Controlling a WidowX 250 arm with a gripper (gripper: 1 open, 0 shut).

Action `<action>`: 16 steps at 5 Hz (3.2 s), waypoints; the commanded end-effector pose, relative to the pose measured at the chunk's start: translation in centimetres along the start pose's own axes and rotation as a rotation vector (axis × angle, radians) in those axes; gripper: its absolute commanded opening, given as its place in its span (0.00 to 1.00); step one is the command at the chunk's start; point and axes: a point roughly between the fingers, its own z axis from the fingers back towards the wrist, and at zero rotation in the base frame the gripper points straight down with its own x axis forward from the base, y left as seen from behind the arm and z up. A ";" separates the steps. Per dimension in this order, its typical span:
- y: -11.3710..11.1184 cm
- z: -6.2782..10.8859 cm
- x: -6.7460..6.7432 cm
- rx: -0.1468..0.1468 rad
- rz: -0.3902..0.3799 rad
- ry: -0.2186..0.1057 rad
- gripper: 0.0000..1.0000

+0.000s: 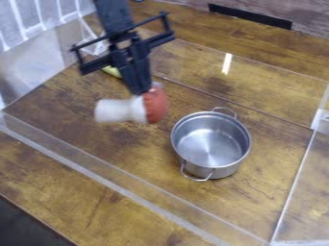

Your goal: Remove the mushroom from the silver pot and put it on the table

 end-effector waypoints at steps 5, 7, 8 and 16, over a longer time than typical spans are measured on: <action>2.9 1.6 2.7 -0.119 0.334 -0.175 0.00; 2.8 -0.9 4.2 -0.110 0.368 -0.211 0.00; 1.4 0.2 4.4 -0.108 0.373 -0.221 0.00; 1.8 -2.9 7.5 -0.126 0.677 -0.376 1.00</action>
